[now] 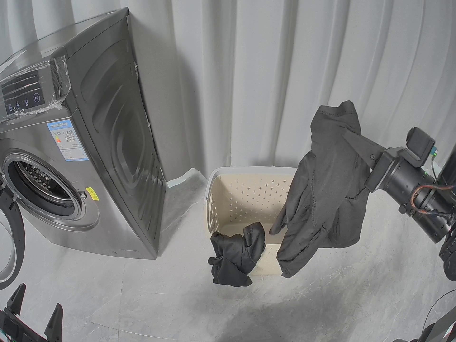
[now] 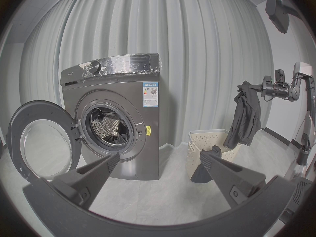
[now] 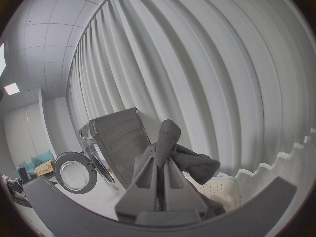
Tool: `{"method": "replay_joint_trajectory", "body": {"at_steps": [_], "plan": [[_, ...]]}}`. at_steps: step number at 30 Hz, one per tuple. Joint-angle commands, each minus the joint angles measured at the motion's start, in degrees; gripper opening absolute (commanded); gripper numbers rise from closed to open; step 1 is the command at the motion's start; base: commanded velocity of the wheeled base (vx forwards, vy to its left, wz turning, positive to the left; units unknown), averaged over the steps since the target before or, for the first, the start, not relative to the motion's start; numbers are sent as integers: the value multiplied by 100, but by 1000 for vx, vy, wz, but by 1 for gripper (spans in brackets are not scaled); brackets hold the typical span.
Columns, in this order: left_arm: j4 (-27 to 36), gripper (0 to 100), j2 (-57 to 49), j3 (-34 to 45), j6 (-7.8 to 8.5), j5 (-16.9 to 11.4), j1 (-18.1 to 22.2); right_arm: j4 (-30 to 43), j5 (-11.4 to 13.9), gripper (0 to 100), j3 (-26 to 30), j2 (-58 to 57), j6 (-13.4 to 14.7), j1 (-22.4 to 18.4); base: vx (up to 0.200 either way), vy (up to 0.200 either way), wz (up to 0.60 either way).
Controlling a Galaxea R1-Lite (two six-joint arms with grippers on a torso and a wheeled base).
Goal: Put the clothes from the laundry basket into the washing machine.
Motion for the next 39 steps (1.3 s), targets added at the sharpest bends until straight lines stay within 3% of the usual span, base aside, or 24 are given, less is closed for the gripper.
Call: {"method": "replay_joint_trajectory", "body": {"at_steps": [1,6,15,39], "plan": [[4,100,-93,92,-2,5,1,20,18,0,64,-453,-7,78,-200,0,0],[-5,100,-93,92,-11,5,1,28,167,0,117,-585,2,96,-200,0,0],[-5,100,-93,92,-46,40,1,2,237,0,231,-681,2,210,0,0,0],[-5,100,-93,92,-108,67,1,-51,255,0,249,-637,2,219,0,200,0]]}}
